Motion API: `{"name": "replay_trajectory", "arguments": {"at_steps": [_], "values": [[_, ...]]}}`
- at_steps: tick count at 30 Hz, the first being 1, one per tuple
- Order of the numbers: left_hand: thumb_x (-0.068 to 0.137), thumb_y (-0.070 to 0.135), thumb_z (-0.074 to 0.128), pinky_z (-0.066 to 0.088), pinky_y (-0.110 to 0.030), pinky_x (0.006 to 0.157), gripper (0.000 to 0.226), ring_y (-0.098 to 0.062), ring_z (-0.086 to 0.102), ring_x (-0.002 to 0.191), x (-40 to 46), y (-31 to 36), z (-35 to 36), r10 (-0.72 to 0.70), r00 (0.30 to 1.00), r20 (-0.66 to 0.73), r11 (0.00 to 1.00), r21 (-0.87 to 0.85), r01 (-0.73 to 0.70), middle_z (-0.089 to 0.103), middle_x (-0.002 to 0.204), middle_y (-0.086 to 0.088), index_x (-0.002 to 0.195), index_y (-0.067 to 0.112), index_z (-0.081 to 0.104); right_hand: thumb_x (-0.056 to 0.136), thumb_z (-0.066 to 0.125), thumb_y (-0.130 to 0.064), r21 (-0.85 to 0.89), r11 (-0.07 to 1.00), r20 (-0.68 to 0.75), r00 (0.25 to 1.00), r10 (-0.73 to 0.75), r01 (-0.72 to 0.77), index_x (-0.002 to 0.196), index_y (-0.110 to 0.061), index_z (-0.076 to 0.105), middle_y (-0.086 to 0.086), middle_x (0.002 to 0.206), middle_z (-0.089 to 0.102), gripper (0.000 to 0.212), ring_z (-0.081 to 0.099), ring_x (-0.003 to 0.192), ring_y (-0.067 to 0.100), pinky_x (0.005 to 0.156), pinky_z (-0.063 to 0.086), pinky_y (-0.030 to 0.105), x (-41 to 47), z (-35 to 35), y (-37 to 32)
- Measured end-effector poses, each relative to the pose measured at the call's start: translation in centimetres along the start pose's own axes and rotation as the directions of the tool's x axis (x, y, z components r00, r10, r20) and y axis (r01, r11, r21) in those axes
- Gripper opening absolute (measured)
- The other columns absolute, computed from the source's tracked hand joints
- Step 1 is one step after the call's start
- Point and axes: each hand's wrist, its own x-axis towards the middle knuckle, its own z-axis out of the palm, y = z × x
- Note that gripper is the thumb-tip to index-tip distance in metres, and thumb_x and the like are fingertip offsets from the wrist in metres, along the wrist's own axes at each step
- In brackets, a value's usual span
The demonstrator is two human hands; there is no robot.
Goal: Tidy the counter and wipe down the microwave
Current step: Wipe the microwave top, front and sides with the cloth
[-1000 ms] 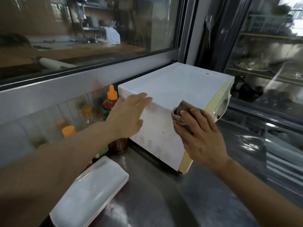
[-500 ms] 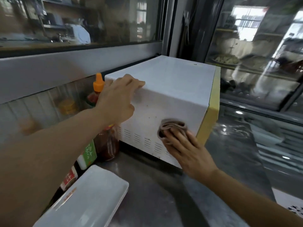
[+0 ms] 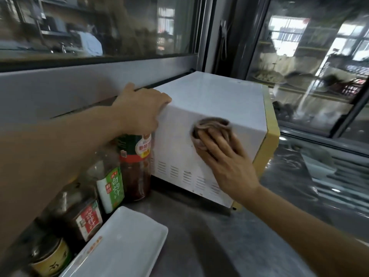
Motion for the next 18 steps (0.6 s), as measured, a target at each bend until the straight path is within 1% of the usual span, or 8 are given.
{"name": "replay_trajectory", "arguments": {"at_steps": [2, 3, 6, 8, 10, 12, 15, 18], "values": [[0.082, 0.028, 0.058, 0.019, -0.045, 0.108, 0.067, -0.019, 0.037, 0.133, -0.3, -0.1, 0.1, 0.008, 1.000, -0.007, 1.000, -0.005, -0.008, 0.039, 0.146, 0.001, 0.142, 0.029, 0.029, 0.084, 0.033, -0.022, -0.009, 0.988, 0.102, 0.983, -0.153, 0.154, 0.139, -0.020, 0.046, -0.001, 0.150, 0.031, 0.056, 0.018, 0.141, 0.020, 0.115, 0.002, 0.045, -1.8, 1.0, -2.1], [0.082, 0.029, 0.058, 0.020, -0.045, 0.108, 0.067, -0.019, 0.038, 0.132, -0.4, -0.1, 0.1, 0.020, 1.000, -0.016, 1.000, 0.005, -0.020, 0.039, 0.146, 0.001, 0.143, 0.029, 0.029, 0.083, 0.043, -0.027, -0.020, 0.977, 0.155, 0.966, -0.208, 0.214, 0.135, -0.022, 0.050, -0.002, 0.147, 0.033, 0.053, 0.022, 0.139, 0.020, 0.115, 0.001, 0.044, -2.5, 1.0, -2.6], [0.083, 0.028, 0.059, 0.022, -0.045, 0.108, 0.069, -0.018, 0.036, 0.133, -0.5, -0.6, -0.3, 0.033, 0.999, 0.005, 0.999, -0.023, -0.033, 0.037, 0.148, 0.003, 0.144, 0.031, 0.028, 0.067, 0.074, -0.031, 0.003, 0.973, 0.222, 0.949, -0.224, 0.229, 0.129, -0.023, 0.056, -0.003, 0.142, 0.043, 0.065, 0.033, 0.134, 0.017, 0.114, 0.002, 0.043, -3.6, 0.2, -2.2], [0.082, 0.028, 0.059, 0.023, -0.046, 0.107, 0.068, -0.017, 0.039, 0.131, -0.3, -0.9, -0.7, 0.037, 0.999, 0.015, 0.999, -0.040, -0.036, 0.040, 0.146, 0.004, 0.143, 0.033, 0.029, 0.074, 0.063, -0.025, 0.013, 0.990, 0.131, 0.982, -0.140, 0.139, 0.131, -0.022, 0.055, 0.000, 0.144, 0.045, 0.057, 0.036, 0.136, 0.019, 0.114, 0.000, 0.044, -2.3, -0.9, -0.7], [0.082, 0.030, 0.059, 0.024, -0.045, 0.107, 0.066, -0.016, 0.040, 0.130, -0.1, -1.0, -0.7, 0.045, 0.999, 0.017, 0.998, -0.044, -0.045, 0.042, 0.143, 0.005, 0.142, 0.033, 0.031, 0.079, 0.039, -0.021, 0.029, 1.000, 0.041, 0.999, -0.004, 0.003, 0.138, -0.020, 0.046, 0.003, 0.151, 0.030, 0.059, 0.023, 0.141, 0.021, 0.115, -0.003, 0.047, 0.5, -1.9, 0.8], [0.083, 0.032, 0.060, 0.028, -0.044, 0.106, 0.063, -0.016, 0.043, 0.127, 0.3, -1.2, -0.7, 0.053, 0.999, 0.012, 0.997, -0.056, -0.052, 0.045, 0.141, 0.005, 0.140, 0.034, 0.034, 0.082, 0.032, -0.021, 0.017, 0.997, 0.000, 0.997, 0.072, -0.072, 0.143, -0.020, 0.037, 0.005, 0.154, 0.022, 0.061, 0.014, 0.143, 0.024, 0.115, -0.004, 0.049, 3.3, -2.3, 1.1], [0.082, 0.036, 0.060, 0.037, -0.040, 0.100, 0.055, -0.018, 0.051, 0.117, 0.9, -1.6, -1.1, 0.049, 0.999, -0.002, 0.997, -0.061, -0.049, 0.052, 0.134, 0.005, 0.134, 0.038, 0.043, 0.086, 0.028, -0.019, 0.004, 1.000, 0.017, 1.000, -0.016, 0.016, 0.140, -0.018, 0.042, 0.005, 0.151, 0.033, 0.056, 0.018, 0.143, 0.025, 0.116, 0.003, 0.048, 3.8, -0.8, -1.1], [0.080, 0.035, 0.060, 0.045, -0.040, 0.094, 0.052, -0.020, 0.053, 0.114, 1.3, -1.8, -2.0, 0.017, 0.999, 0.047, 0.996, -0.093, -0.012, 0.053, 0.133, 0.007, 0.130, 0.043, 0.046, 0.085, 0.034, -0.026, -0.015, 0.976, 0.172, 0.962, -0.214, 0.219, 0.130, -0.022, 0.056, 0.002, 0.145, 0.043, 0.051, 0.033, 0.137, 0.023, 0.114, 0.003, 0.044, 1.0, 0.6, -3.7]]}}
